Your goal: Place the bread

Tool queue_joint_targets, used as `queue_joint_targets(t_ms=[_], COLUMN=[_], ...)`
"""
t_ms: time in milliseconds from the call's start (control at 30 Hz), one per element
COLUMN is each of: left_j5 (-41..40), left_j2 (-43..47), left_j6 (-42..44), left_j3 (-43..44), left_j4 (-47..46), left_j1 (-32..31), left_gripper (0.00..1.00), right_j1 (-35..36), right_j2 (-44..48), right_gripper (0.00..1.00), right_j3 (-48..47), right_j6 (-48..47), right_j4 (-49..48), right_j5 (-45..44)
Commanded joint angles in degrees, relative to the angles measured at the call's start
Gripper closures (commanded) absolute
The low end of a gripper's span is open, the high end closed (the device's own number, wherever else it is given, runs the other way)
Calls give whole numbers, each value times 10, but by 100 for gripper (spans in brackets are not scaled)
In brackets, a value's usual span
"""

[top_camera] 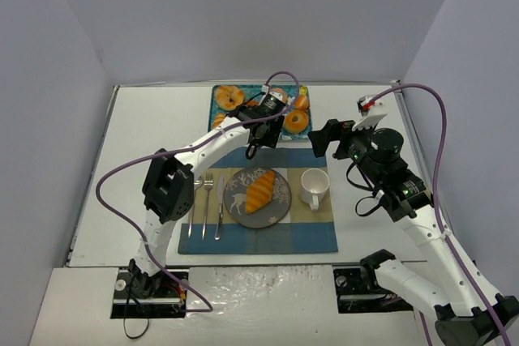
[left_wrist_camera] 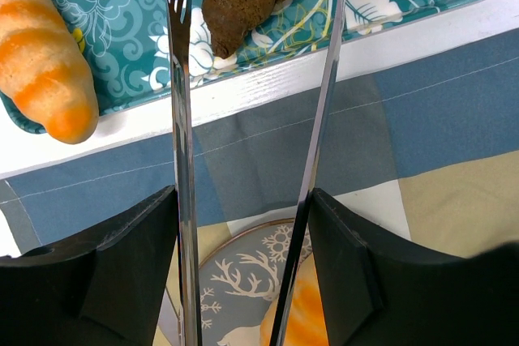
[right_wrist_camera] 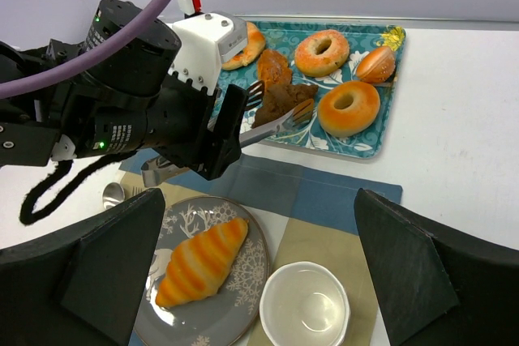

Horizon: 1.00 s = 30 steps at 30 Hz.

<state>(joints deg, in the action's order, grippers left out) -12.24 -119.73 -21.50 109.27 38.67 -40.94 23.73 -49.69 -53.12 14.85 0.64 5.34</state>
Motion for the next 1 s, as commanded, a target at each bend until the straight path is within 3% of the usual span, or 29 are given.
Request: queue_joint_targets(t_ms=[0,333,467,800,967], left_j5=[3,15,22,19,1], left_j2=[16,7,5,44,108], left_j6=[2,0,0,0,1], left_j3=[18,13,13,-13,-44], left_j4=[-24,-33,-32,-33,-35], left_j1=[10,17,18,17,10], left_gripper=[42,44,52,89,93], right_j1=[4,5,6,8,8], right_j2=[5,3,3,2,1], right_gripper=[0,0,0,0,0], right_j3=[-9,-7,-7,-6,-5], right_j6=[-8,-7,-7,-7,-8], right_j4=[-38,-38,-38,-38,-38], right_j5=[3,0,-2,-6,-7])
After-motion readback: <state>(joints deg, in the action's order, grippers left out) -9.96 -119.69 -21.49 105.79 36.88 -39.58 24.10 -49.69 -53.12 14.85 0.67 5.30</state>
